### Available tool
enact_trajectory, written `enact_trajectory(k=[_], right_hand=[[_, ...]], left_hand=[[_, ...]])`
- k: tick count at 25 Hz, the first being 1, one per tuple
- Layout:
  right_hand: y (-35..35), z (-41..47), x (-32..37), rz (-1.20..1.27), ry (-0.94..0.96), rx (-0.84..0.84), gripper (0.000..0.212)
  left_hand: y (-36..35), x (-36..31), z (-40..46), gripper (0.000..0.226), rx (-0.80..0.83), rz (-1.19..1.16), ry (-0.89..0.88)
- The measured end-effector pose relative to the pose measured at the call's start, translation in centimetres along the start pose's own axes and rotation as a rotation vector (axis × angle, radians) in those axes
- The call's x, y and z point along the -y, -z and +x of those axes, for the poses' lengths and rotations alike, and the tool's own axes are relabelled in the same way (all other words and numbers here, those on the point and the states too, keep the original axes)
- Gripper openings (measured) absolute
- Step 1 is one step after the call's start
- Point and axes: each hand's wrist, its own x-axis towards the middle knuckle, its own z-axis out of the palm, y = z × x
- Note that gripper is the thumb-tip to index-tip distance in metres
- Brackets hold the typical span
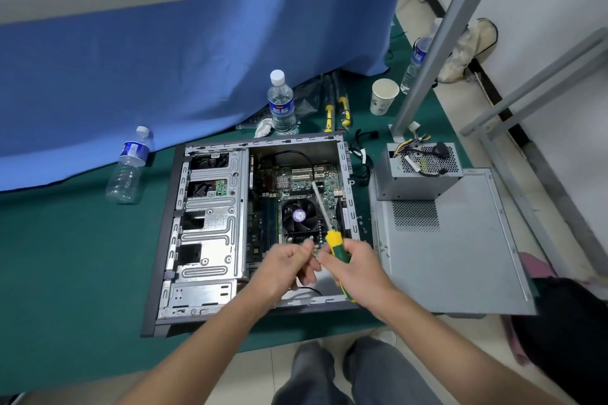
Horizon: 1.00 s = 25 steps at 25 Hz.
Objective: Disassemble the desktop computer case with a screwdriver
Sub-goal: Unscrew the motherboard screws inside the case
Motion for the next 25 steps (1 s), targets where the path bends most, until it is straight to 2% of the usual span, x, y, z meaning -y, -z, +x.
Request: enact_trajectory(k=[1, 3, 4, 5, 6, 9, 14, 20, 23, 25], right_hand=[[0.5, 0.3, 0.0, 0.002, 0.007, -0.035, 0.019], [2.1, 0.9, -0.4, 0.048, -0.006, -0.164, 0.026], [3.1, 1.3, -0.9, 0.080, -0.028, -0.241, 0.026], [4.2, 1.8, -1.6, 0.098, -0.061, -0.312, 0.026], [5.1, 2.4, -2.6, 0.089, -0.102, -0.369, 0.026], [6.1, 3.8, -6.8, -0.043, -0.248, -0.433, 0.032], [4.6, 6.1, -12.2, -0.218, -0.368, -0.420, 0.025], [3.1, 9.4, -13.6, -0.368, -0.397, -0.476, 0.015], [2.8, 9.3, -13.9, -0.383, -0.370, -0.470, 0.013], [3.1, 8.0, -13.9, -0.293, -0.336, -0.506, 0.007]], left_hand=[[0.6, 0.0, 0.2, 0.048, -0.119, 0.147, -0.050], [2.7, 0.5, 0.8, 0.032, -0.507, 0.584, -0.161], [4.1, 0.9, 1.0, 0.033, -0.694, 0.759, -0.195], [5.4, 1.5, 1.3, 0.041, -0.792, 0.857, -0.187], [6.5, 2.2, 1.6, 0.049, -0.796, 0.921, -0.128], [7.5, 4.9, 2.1, 0.061, -0.661, 1.072, 0.027], [7.7, 6.1, 2.6, 0.062, -0.743, 1.097, -0.046], [7.7, 6.5, 2.6, 0.060, -0.759, 1.092, -0.032], [7.8, 6.2, 2.7, 0.062, -0.756, 1.074, -0.021], [7.6, 5.9, 2.6, 0.062, -0.748, 1.069, -0.009]])
